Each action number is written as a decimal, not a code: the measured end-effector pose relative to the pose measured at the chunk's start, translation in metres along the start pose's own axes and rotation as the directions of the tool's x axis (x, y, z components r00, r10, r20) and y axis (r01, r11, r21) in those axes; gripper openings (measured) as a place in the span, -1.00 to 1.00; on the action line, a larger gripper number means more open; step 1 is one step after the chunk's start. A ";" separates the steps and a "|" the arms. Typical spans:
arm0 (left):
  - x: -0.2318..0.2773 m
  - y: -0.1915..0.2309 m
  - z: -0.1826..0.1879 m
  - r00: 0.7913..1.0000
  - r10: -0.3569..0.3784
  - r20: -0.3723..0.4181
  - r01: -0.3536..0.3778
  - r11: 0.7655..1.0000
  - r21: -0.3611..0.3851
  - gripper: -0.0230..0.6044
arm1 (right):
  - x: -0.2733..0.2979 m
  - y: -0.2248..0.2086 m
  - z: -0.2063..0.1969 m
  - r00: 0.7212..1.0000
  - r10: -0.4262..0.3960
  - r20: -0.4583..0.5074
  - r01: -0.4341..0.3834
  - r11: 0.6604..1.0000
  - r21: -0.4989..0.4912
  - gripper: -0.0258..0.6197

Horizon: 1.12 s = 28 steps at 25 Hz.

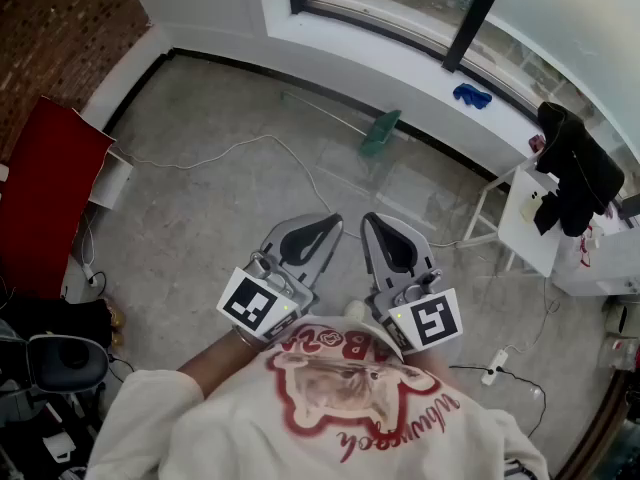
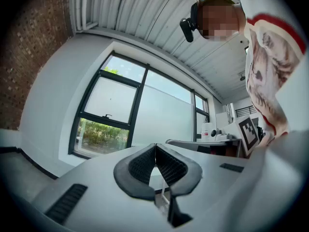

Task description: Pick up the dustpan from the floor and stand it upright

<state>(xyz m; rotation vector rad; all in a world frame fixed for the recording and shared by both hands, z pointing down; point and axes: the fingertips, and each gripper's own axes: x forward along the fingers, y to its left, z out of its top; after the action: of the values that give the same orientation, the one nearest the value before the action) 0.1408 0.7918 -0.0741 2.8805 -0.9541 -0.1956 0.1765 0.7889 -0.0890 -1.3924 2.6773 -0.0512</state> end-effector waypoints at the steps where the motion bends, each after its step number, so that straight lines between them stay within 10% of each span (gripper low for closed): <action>1: -0.001 0.001 0.001 1.000 0.002 0.001 -0.002 1.000 0.000 -0.86 | 0.001 0.001 0.000 1.000 0.003 0.000 -0.003 1.000 -0.001 -0.84; 28: -0.061 0.069 0.017 0.999 0.037 0.031 -0.038 0.999 0.011 -0.86 | 0.061 0.047 -0.012 1.000 -0.012 0.021 0.011 0.999 0.044 -0.84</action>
<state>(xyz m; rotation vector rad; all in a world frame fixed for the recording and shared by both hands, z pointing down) 0.0495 0.7724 -0.0764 2.8757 -1.0172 -0.2324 0.1022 0.7658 -0.0873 -1.3882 2.6346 -0.0958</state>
